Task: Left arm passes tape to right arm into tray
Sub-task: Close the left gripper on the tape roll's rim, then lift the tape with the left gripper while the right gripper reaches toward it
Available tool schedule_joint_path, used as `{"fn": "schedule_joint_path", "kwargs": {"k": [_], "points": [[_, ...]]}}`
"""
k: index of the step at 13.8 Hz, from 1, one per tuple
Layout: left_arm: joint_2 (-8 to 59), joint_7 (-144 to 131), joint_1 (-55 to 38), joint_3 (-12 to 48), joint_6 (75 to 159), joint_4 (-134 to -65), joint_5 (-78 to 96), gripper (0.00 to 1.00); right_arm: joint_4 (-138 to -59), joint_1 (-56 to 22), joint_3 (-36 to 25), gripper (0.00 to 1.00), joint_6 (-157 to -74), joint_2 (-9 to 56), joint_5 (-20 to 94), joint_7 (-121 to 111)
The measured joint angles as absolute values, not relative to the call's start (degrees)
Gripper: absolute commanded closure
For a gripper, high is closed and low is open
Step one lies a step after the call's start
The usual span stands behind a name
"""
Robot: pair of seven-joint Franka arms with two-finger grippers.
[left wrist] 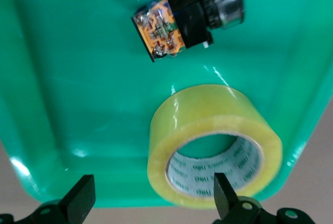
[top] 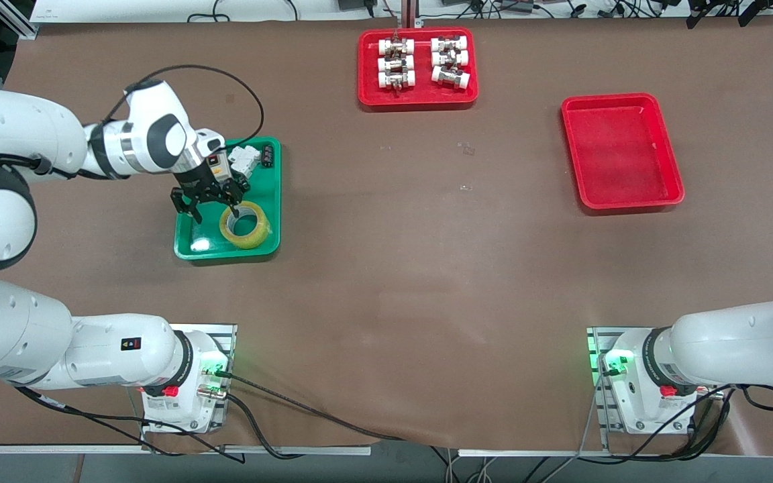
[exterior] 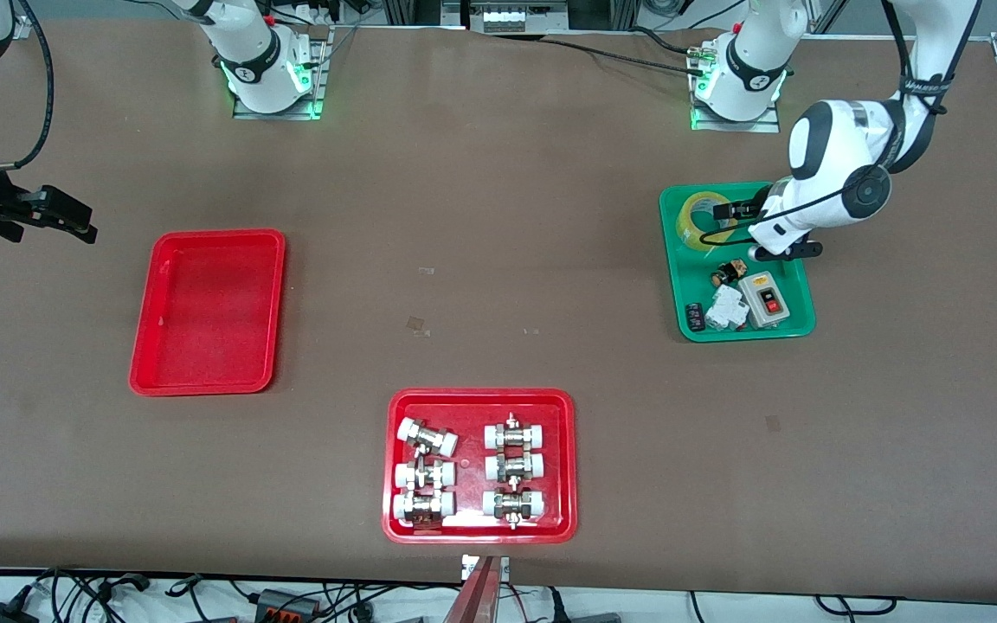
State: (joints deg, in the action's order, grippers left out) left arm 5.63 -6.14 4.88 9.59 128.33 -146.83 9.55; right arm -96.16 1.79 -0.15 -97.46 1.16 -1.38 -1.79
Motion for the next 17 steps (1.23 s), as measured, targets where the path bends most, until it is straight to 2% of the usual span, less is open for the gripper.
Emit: {"fn": "schedule_joint_path", "kwargs": {"k": [1,2,3,5,13,17], "points": [[6.63,-6.14,4.88,9.59,129.2,-147.25,10.11,0.27,-96.12,1.77,-0.15,0.0,-97.46,1.16,-1.38,-1.79],[7.26,-6.14,4.88,9.59,129.57,-147.37,10.38,0.6,-96.1,1.77,-0.15,0.0,-97.46,1.16,-1.38,-1.79],[7.51,-6.14,4.88,9.6,129.63,-147.37,10.43,0.82,-96.09,1.77,-0.15,0.0,-97.42,1.16,-1.38,-1.79],[7.51,-6.14,4.88,9.63,129.63,-147.36,10.43,0.98,-96.03,1.77,-0.15,0.0,-96.81,1.16,-1.38,-1.79],[7.22,-6.04,4.85,9.81,129.67,-146.64,10.45,1.0,-95.92,1.69,-0.13,0.0,-95.83,1.17,-1.36,-1.79],[4.78,-6.1,4.9,9.77,120.7,-138.82,10.45,1.0,-95.93,-1.15,0.08,0.0,-90.72,1.89,-1.35,-1.75]]}}
